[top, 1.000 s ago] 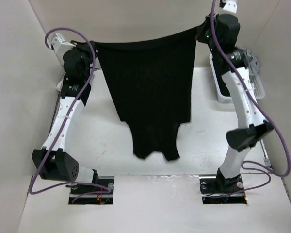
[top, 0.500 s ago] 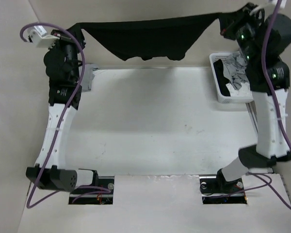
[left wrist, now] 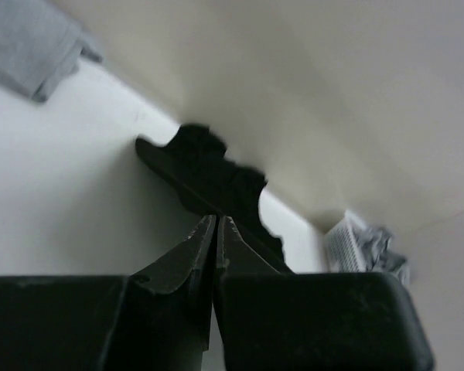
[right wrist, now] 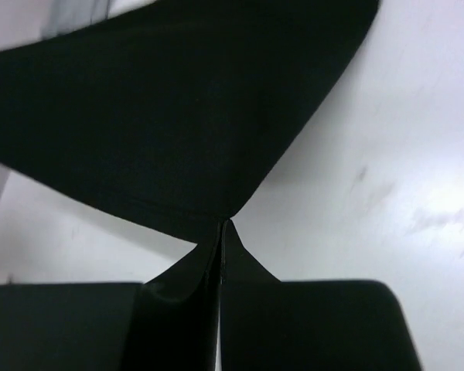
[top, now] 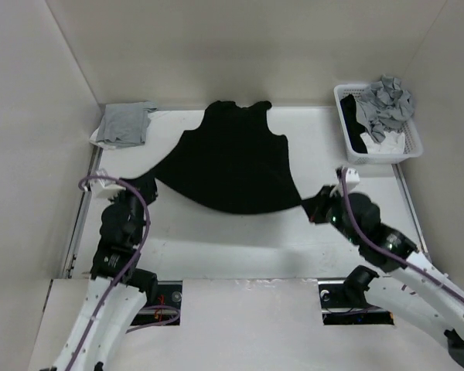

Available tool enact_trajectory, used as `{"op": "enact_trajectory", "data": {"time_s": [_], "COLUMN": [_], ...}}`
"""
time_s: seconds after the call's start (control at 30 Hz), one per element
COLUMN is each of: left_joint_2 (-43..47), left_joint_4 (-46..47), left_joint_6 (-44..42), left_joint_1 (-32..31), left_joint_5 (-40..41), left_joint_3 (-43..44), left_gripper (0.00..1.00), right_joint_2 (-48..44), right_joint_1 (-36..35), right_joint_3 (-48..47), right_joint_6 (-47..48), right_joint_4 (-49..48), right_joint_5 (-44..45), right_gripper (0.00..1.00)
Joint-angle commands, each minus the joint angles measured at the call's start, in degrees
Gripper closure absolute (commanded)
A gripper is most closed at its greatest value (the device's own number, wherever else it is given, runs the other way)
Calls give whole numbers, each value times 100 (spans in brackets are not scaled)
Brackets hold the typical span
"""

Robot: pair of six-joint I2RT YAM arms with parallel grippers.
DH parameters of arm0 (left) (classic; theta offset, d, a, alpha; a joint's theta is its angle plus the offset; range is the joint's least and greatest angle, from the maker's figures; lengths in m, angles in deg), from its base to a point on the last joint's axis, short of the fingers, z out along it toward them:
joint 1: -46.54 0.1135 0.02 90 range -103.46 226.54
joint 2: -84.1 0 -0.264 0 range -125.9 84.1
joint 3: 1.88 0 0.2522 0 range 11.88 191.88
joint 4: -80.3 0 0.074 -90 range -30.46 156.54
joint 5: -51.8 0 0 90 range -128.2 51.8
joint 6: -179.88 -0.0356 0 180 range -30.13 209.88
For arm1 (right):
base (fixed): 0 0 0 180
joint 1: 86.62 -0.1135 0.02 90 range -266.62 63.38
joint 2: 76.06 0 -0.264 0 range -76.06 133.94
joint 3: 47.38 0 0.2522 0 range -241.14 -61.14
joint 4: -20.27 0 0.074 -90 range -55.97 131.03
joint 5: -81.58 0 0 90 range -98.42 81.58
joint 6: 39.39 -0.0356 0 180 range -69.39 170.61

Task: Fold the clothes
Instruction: Flatten the tank top out, then fold the tank top

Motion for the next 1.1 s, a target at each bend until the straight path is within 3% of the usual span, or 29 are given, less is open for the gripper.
{"op": "enact_trajectory", "data": {"time_s": [0.0, 0.13, 0.2, 0.37, 0.47, 0.53, 0.6, 0.7, 0.87, 1.07], "left_joint_2": [1153, 2025, 2114, 1720, 738, -299, -1736, -3689, -6441, -8816], "left_joint_4": [-1532, -3247, -3680, -3350, -2209, -971, 407, 1475, 1715, 1065], "left_joint_6": [307, 869, 1124, 1170, 889, 835, 957, 1037, 915, 475], "left_joint_1": [-182, -384, -402, -420, -349, -305, -96, 46, 336, 582], "left_joint_5": [91, 99, 64, 117, 196, 222, 135, -32, -216, -410], "left_joint_3": [-362, -626, -635, -302, -178, -134, 136, 1075, 3516, 6427], "left_gripper": [98, 98, 98, 98, 98, 98, 98, 98, 98, 92], "right_joint_2": [-915, -1567, -1603, -849, -155, 434, 1136, 2462, 4870, 7419], "right_joint_1": [-1050, -2606, -3284, -4034, -3115, -1990, -884, 532, 1941, 2645], "right_joint_3": [734, 1483, 1554, 1108, 729, 492, 238, -464, -2422, -5313], "right_joint_6": [-1177, -2477, -3049, -3273, -2238, -1359, -664, -118, -46, -344], "right_joint_4": [235, 1307, 1703, 1715, 1031, 214, -751, -1904, -2654, -2181], "right_joint_5": [708, 1314, 1578, 2123, 2055, 1476, 739, -36, -889, -1339], "right_gripper": [100, 100, 100, 100, 100, 100, 100, 100, 100, 100]}}
